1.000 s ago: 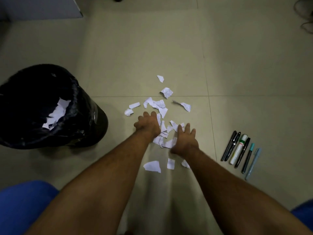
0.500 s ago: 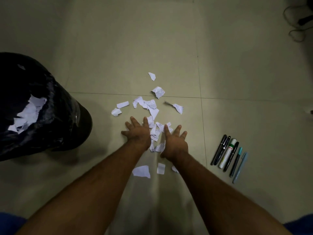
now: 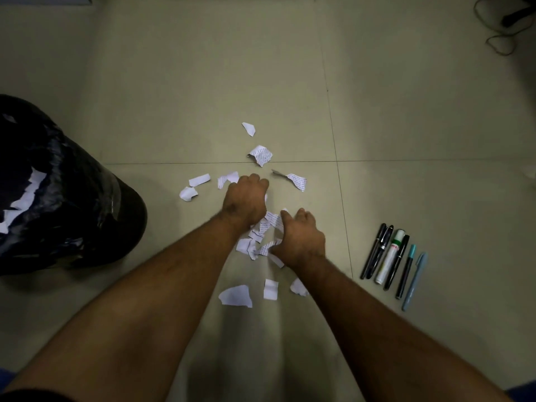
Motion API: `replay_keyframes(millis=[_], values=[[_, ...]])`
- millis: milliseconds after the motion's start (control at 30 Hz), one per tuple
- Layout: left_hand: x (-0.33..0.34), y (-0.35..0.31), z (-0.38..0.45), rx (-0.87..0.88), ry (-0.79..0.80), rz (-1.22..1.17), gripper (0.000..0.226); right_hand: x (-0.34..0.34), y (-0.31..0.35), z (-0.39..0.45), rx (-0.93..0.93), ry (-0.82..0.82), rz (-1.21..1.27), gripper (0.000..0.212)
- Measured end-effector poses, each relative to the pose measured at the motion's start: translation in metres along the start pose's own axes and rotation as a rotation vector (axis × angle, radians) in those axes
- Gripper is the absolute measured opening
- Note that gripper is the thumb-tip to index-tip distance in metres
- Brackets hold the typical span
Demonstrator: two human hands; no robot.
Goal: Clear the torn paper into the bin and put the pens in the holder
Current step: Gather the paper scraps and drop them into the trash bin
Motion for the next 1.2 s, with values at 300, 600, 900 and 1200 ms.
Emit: replay_keyframes(millis=[300,600,900,1200], values=[[-0.034,0.015,0.059,-0.117,-0.106,-0.076,0.080,-0.008,-0.010,0.020,0.085,0.133,0.044,0.128],[0.006,-0.015,0.000,0.125,-0.248,-0.008,0.055,-0.009,-0.010,0.016,0.083,0.127,0.048,0.127],[-0.023,0.024,0.099,-0.124,-0.045,-0.064,0.069,-0.004,-0.010,0.026,0.096,0.142,-0.004,0.129],[0.028,-0.011,-0.056,0.044,-0.319,-0.179,0.044,-0.009,-0.011,0.017,0.083,0.124,0.044,0.131]])
Point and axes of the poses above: each hand's wrist, its own z-axis towards the middle knuckle, its own x-axis out of the palm, y = z × x, the point moved 4 cm from there along z, towards the middle knuckle, and after that the axes turned 7 degrees about y, right-handed, at the moved point
